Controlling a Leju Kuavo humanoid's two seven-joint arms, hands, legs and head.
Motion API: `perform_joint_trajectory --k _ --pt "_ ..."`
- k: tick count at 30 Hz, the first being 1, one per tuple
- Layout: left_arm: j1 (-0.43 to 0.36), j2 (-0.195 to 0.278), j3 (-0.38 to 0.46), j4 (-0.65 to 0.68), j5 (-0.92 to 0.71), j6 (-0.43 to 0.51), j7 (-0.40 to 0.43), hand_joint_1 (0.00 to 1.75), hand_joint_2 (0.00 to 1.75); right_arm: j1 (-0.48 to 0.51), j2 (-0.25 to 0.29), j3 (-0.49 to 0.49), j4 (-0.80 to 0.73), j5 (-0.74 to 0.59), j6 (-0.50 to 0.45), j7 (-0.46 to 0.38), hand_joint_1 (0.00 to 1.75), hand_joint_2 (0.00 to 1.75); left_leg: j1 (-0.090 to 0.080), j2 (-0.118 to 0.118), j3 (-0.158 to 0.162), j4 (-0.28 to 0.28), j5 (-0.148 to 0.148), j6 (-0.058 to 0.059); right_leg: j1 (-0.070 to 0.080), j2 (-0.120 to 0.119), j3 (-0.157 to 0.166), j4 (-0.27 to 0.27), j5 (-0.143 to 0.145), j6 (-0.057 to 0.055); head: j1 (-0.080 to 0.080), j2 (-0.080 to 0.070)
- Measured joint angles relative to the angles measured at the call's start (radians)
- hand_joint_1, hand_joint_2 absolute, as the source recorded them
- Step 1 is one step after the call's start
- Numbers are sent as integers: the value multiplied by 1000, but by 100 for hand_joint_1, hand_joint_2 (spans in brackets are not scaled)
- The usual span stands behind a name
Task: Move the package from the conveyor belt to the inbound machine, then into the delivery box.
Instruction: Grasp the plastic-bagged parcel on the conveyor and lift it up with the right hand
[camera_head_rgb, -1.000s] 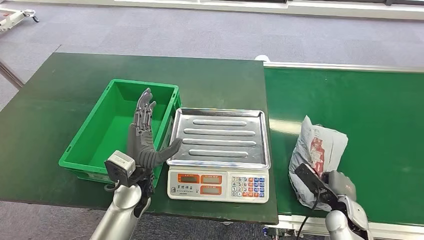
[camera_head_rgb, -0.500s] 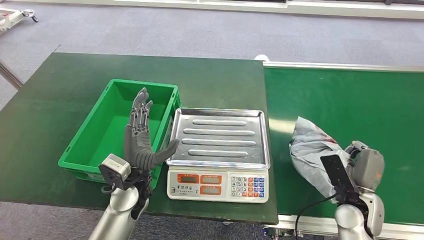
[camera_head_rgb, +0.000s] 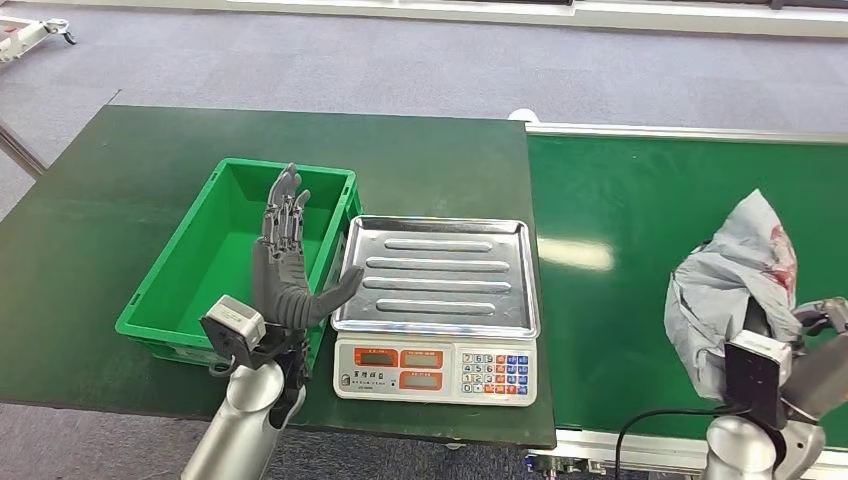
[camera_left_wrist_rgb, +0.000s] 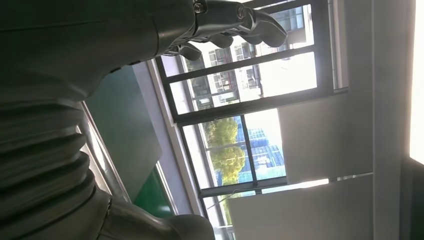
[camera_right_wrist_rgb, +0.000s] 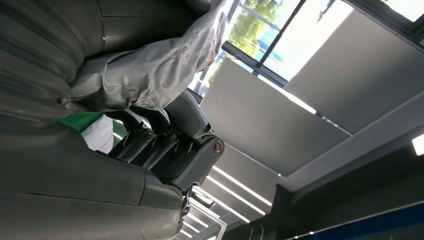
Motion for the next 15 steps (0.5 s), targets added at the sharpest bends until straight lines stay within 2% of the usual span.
perform_joint_trajectory --k 5,9,12,15 --pt "-6 -8 0 11 1 2 0 0 175 9 9 -13 -18 13 -21 -17 175 175 0 0 0 0 0 0 0 0 0 0 0 0 0 0" --pt "-2 -21 0 16 1 -2 0 0 175 23 13 2 -68 124 -42 -35 175 175 0 0 -1 0 0 0 0 0 0 0 0 0 0 0" --pt "-1 -32 -1 22 1 -11 0 0 175 6 12 56 -109 232 -46 -39 175 175 0 1 -1 0 0 0 0 1 0 0 0 0 0 0" --pt "-5 -44 -4 34 3 -22 0 0 175 -49 4 151 -114 358 -46 -39 175 175 0 3 -1 0 1 0 0 2 0 0 1 0 0 0"
